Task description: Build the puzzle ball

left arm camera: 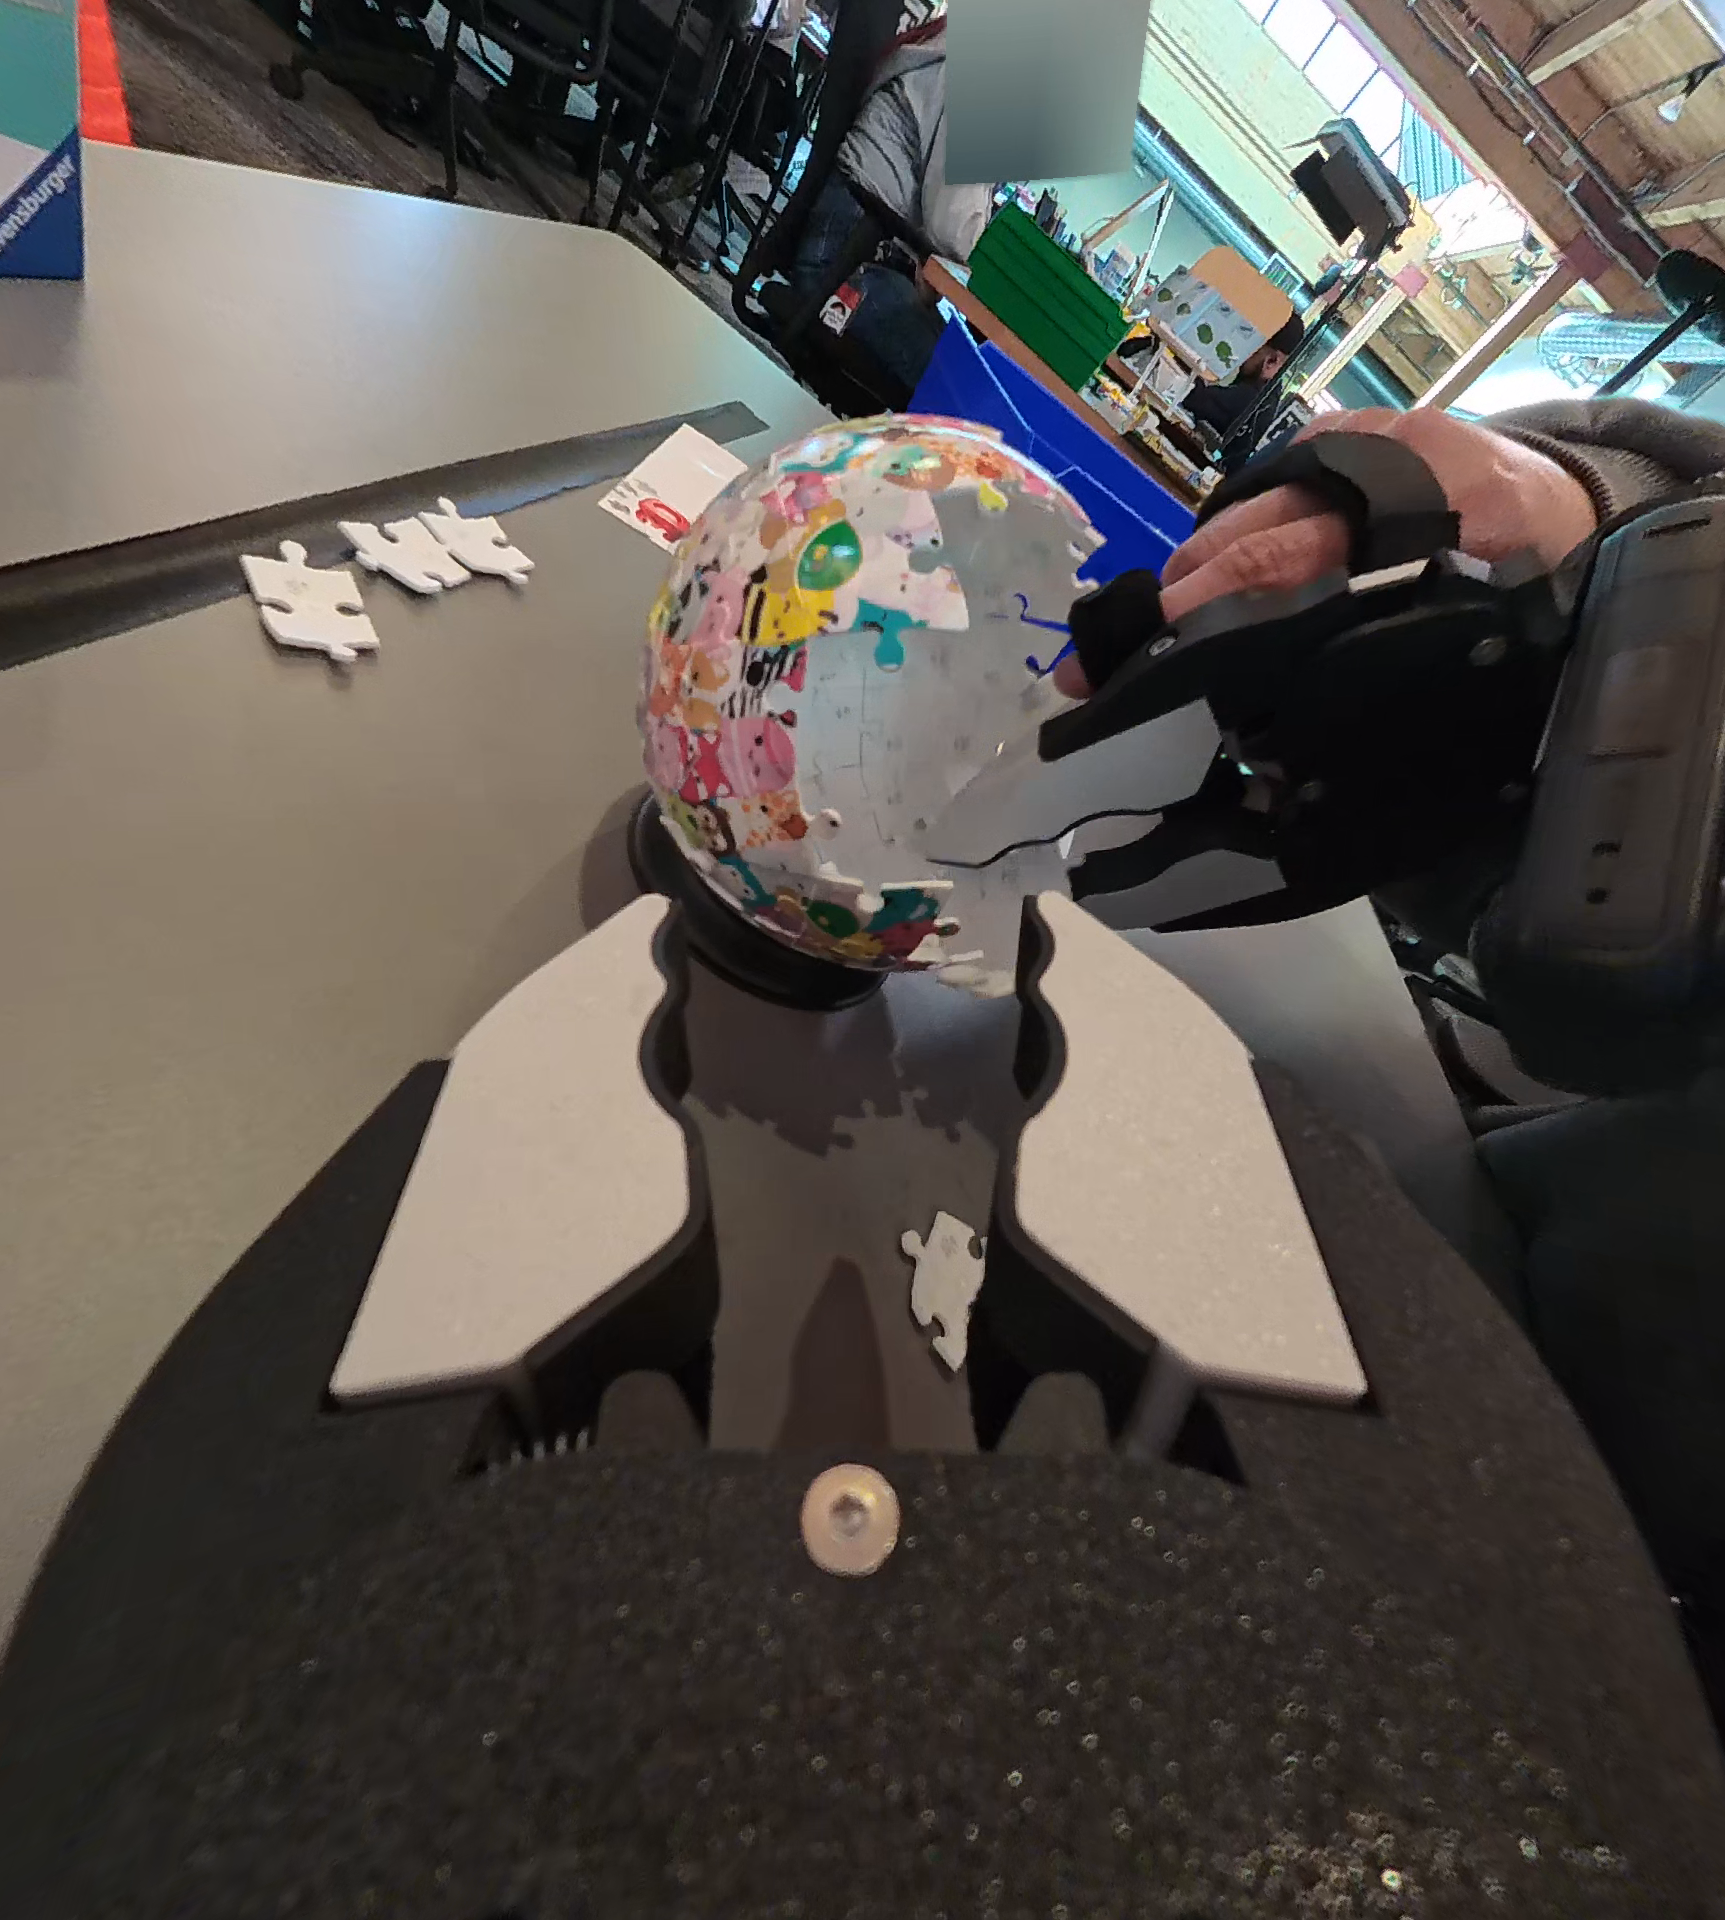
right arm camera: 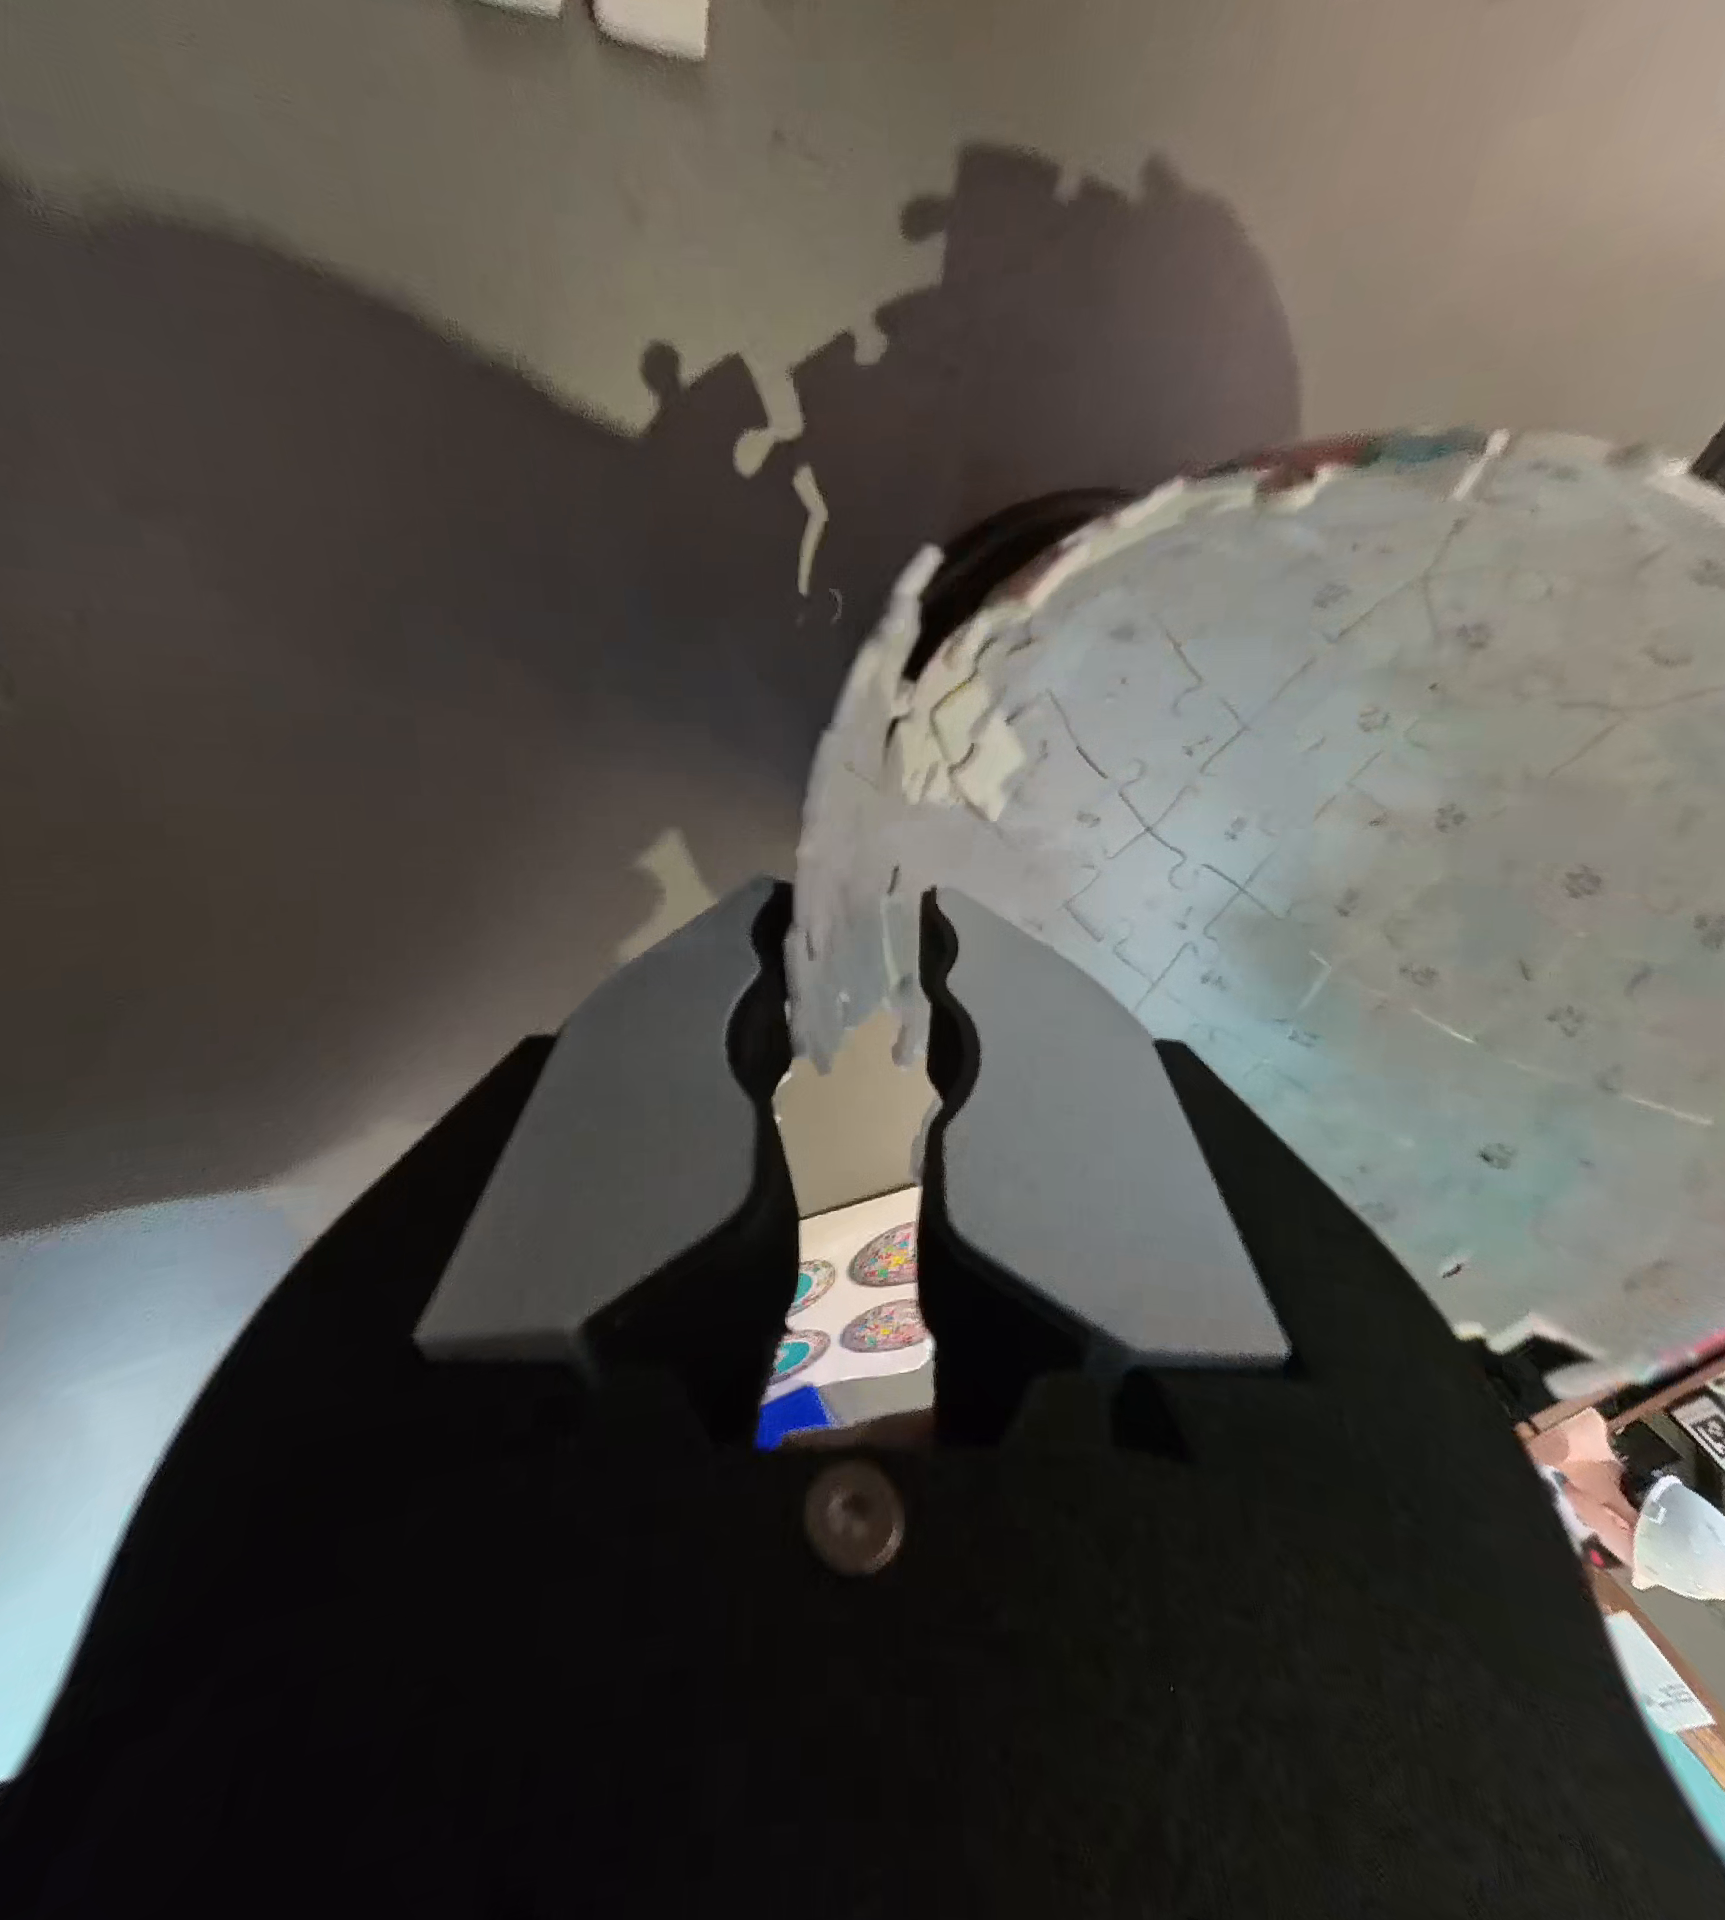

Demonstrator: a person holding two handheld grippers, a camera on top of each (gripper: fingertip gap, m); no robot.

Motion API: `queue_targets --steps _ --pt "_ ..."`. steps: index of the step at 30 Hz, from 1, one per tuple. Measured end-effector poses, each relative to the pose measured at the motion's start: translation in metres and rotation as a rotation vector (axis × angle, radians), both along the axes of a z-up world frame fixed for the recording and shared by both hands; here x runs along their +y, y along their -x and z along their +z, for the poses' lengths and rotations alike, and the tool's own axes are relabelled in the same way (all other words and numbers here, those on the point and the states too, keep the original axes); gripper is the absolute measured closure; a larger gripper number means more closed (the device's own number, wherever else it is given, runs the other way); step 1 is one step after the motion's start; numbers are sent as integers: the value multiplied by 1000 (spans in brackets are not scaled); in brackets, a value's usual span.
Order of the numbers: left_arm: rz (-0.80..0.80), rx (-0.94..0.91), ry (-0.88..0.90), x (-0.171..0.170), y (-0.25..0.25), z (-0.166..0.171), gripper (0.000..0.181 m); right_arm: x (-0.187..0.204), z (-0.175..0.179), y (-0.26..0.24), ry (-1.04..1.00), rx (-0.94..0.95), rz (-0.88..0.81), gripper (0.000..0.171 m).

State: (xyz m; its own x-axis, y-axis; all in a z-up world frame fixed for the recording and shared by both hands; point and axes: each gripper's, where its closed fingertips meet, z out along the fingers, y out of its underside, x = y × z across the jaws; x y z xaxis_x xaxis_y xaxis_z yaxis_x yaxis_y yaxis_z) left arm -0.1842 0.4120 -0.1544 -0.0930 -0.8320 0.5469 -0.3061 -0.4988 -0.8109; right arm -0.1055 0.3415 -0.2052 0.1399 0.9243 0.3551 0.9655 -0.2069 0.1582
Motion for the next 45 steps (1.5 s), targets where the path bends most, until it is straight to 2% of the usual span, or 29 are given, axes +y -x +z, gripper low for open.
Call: queue_targets --steps 8,14,39,43,45 --pt "1 5 -1 -1 0 -1 121 -1 -9 -4 53 -49 -53 144" --pt "2 4 -1 -1 0 -1 121 0 -9 -3 58 -46 -64 147" --pt "3 6 1 -1 1 -1 121 8 -16 -2 5 -4 -69 145" --pt "4 5 2 0 1 -1 121 9 -11 -3 -11 1 -101 132" --pt "3 6 2 0 1 -1 121 9 -8 0 -18 29 -103 132"
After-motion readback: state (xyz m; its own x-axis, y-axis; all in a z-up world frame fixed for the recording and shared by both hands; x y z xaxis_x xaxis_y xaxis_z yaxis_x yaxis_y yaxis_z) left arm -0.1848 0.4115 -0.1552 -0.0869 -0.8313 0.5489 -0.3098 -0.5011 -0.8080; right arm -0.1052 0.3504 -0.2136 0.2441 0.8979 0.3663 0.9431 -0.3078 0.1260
